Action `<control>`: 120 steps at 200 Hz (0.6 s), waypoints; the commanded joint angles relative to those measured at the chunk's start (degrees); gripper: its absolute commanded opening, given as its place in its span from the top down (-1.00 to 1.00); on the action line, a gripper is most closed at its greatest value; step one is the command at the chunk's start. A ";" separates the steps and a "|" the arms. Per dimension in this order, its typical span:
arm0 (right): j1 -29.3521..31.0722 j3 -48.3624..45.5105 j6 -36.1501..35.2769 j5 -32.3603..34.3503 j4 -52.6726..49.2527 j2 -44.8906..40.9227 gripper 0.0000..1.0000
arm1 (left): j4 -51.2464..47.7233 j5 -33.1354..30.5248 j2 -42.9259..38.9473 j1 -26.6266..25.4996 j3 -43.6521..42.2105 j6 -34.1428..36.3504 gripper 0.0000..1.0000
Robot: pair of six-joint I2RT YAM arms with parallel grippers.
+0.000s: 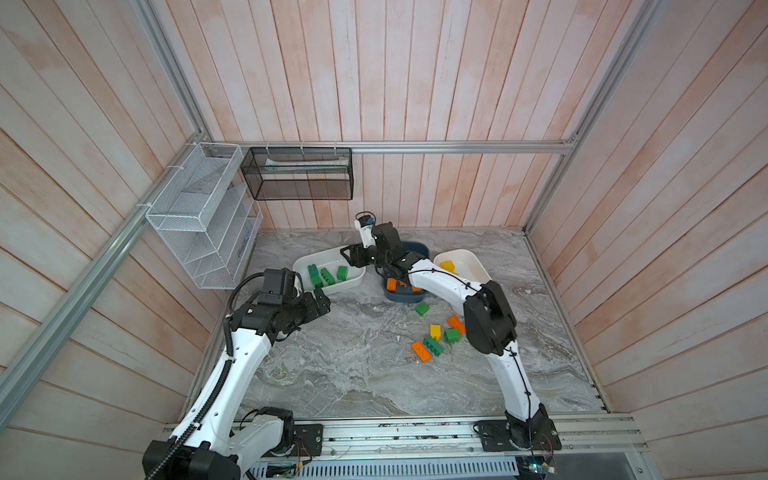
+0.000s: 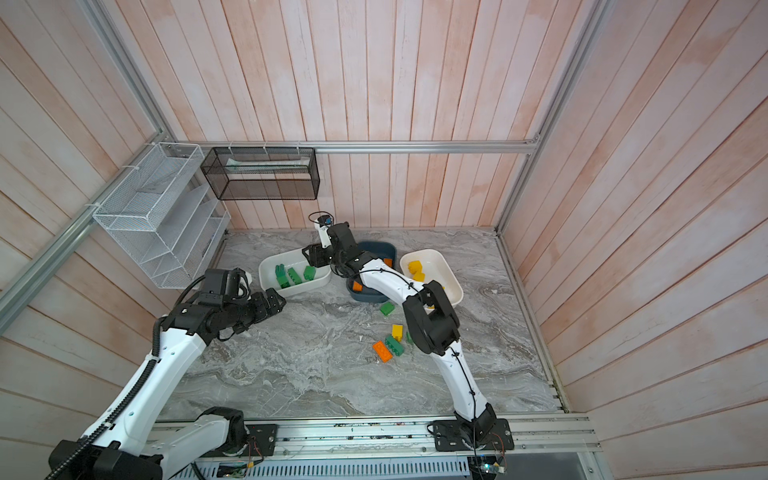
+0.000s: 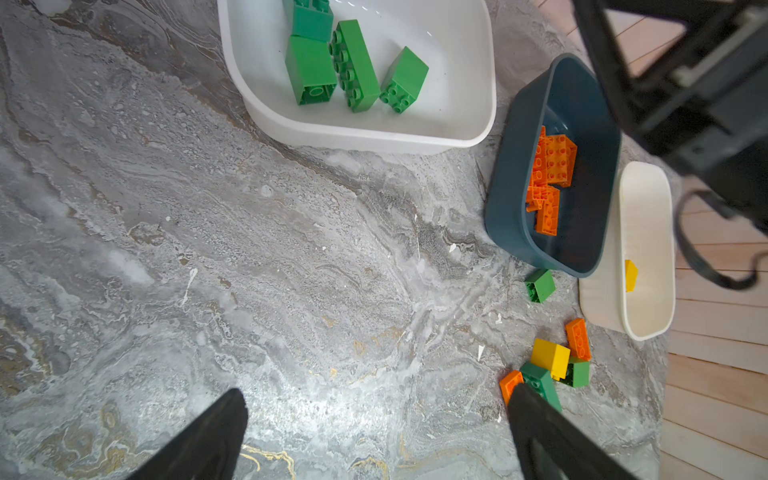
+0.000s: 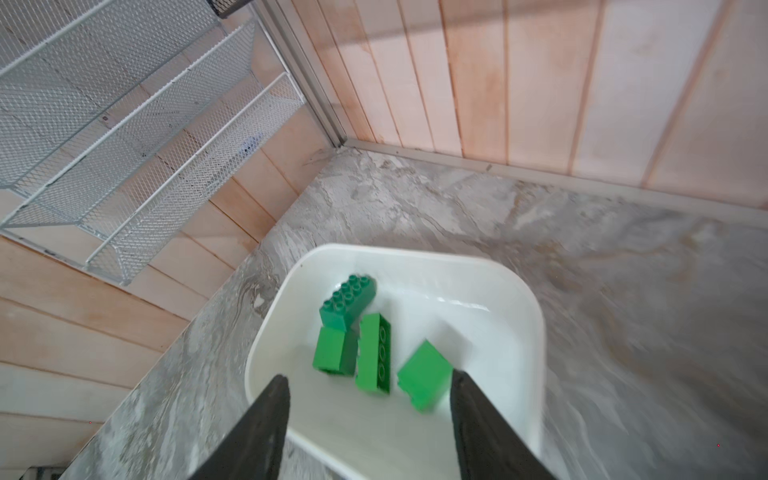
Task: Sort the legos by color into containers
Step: 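Carry the green brick over the green-brick white tub and release, then move the right gripper back to the pile and grasp a small green brick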
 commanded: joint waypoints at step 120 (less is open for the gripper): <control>0.31 -37.85 64.84 15.85 -36.13 -35.81 -0.32 | 2.73 4.64 3.46 0.34 0.66 2.06 -1.00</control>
